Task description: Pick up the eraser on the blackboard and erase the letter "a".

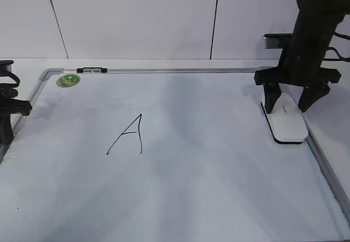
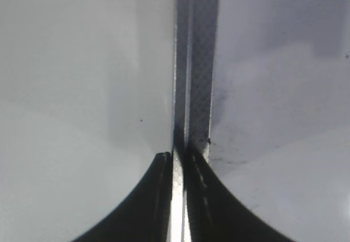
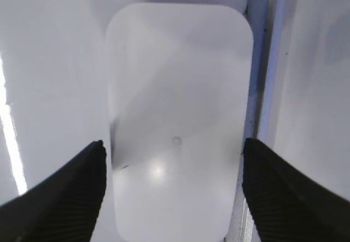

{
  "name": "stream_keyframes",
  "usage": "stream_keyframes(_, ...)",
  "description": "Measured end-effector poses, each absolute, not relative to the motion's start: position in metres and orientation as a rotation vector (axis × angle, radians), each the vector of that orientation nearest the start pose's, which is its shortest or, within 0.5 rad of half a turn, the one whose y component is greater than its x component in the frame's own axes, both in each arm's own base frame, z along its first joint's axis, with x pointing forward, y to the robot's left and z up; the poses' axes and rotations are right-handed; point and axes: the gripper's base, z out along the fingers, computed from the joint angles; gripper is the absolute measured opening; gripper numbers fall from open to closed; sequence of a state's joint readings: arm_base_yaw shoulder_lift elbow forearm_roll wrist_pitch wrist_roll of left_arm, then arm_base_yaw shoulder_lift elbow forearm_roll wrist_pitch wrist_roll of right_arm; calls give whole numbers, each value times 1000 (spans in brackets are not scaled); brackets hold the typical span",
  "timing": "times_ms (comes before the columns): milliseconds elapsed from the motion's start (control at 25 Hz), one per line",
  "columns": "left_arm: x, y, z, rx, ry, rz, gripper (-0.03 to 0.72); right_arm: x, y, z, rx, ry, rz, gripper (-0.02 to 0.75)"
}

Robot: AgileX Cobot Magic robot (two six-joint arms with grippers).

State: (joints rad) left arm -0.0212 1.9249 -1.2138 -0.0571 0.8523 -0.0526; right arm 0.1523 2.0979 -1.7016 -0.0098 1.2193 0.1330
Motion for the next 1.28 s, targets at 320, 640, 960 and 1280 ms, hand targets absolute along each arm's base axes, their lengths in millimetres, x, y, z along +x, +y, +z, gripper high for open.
stream_keyframes(320,359,-12,155,-104,3046,-76,78,417,63,217,-16,3062,4,613)
stream_keyframes(640,359,-12,155,-104,3046,-76,93,406,61,259,-9,2963,26,597)
stream_keyframes(960,356,-13,155,-115,3075,-91,280,401,61,273,-6,2931,33,594)
stream_keyframes(1280,357,-12,189,-98,3015,-85,344,397,62,280,0,2920,60,594)
